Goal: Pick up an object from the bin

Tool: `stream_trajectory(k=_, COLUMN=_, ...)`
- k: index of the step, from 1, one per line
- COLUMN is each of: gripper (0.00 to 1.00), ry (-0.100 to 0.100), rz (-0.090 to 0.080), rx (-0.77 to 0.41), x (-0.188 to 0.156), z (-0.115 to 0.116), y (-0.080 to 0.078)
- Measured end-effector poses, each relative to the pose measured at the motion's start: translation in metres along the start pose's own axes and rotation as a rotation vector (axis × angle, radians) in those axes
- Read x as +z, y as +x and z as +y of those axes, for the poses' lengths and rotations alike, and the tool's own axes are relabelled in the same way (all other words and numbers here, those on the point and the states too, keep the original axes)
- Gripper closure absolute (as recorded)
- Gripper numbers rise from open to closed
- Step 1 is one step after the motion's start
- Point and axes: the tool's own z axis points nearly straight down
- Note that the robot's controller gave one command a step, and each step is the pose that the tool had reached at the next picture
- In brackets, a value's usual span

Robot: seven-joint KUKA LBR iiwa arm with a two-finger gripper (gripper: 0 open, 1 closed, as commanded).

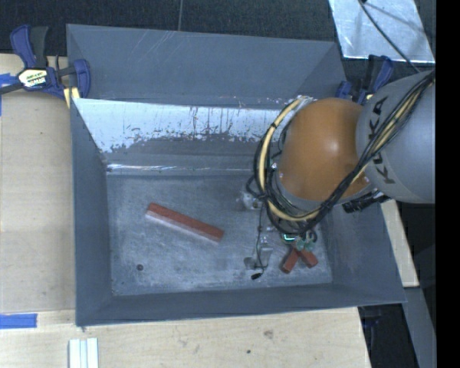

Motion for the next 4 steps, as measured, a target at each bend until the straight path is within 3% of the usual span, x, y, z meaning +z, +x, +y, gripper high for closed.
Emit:
stream_trajectory(k=1, gripper=0.0, ry=0.0, rz=-0.01, rx=-0.09, x=0.08, z=0.041, y=-0.053)
stream_trajectory(k=2, gripper=1.0, ry=-0.001, rz=-0.013, rx=-0.089, x=0.079, z=0.041, y=-0.054)
stream_trajectory(k=3, gripper=1.0, ry=0.002, rz=-0.01, rx=-0.286, x=-0.047, z=-0.051, y=-0.062)
stream_trajectory(k=4, gripper=1.0, ry=0.004, rz=-0.018, rx=-0.302, x=-0.123, z=-0.058, y=-0.062)
